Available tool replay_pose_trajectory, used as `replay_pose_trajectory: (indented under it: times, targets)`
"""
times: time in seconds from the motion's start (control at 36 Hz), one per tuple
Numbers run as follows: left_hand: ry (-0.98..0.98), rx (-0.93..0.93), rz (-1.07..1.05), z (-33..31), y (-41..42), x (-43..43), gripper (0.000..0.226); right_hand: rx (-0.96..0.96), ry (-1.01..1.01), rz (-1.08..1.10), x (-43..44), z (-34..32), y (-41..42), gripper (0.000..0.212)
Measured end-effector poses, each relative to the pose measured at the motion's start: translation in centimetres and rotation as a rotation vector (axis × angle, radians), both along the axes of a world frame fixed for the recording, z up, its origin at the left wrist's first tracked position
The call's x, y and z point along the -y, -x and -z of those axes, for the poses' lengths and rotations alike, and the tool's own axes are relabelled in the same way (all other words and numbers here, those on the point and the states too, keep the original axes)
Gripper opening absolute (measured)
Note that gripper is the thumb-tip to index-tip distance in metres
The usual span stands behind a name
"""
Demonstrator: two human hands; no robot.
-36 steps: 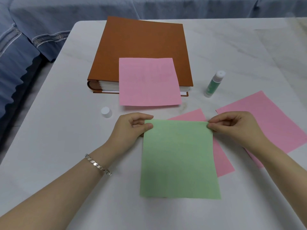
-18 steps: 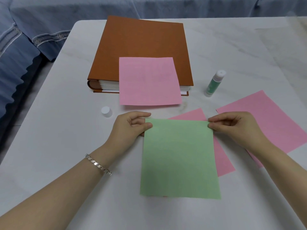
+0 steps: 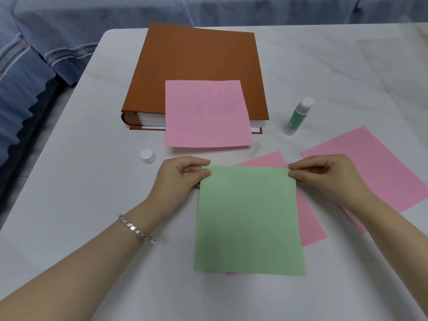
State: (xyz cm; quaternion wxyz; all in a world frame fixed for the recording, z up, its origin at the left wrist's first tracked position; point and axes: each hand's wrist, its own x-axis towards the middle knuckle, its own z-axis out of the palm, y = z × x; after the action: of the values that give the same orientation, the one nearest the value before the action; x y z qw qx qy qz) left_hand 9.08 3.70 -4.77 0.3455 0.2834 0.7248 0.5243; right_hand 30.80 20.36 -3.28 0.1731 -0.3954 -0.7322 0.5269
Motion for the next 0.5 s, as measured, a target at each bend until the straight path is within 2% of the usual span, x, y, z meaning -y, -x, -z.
replay_pose_trajectory:
  times: [0.5]
  targets:
    - [0.004, -0.057, -0.024, -0.11, -0.32, -0.16, 0.022, 0.060, -0.040, 0.002, -0.43, -0.02, 0.05, 0.021]
